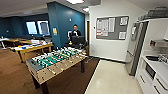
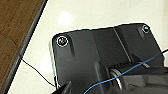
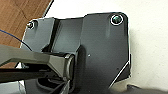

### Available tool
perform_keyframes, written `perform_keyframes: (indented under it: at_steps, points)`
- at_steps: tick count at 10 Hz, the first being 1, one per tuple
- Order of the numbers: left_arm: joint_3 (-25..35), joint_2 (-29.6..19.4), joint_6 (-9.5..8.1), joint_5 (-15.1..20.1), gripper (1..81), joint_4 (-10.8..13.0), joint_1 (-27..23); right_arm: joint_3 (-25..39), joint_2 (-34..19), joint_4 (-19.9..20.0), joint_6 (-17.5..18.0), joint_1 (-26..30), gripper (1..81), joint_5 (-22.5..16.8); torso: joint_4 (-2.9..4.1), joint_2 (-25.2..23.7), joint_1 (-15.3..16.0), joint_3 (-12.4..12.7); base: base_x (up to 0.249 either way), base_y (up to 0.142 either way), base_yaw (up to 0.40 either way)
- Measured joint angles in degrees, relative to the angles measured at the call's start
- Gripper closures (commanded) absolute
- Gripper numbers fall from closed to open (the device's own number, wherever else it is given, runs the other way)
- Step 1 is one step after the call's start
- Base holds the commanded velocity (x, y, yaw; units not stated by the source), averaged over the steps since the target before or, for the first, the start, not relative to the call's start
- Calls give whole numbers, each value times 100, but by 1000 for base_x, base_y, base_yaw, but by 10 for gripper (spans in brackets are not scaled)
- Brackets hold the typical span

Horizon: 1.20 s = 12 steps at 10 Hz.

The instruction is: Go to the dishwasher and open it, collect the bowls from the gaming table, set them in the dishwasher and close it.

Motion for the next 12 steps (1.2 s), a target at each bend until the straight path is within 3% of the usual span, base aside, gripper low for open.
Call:
perform_keyframes:
  at_steps: [12]
  points:
    - [-27, 94, 5, 1, 10, 5, 17, -113, 96, -5, -1, -16, 10, 2, 0, 0, -2, 0, 0, 0, 371]
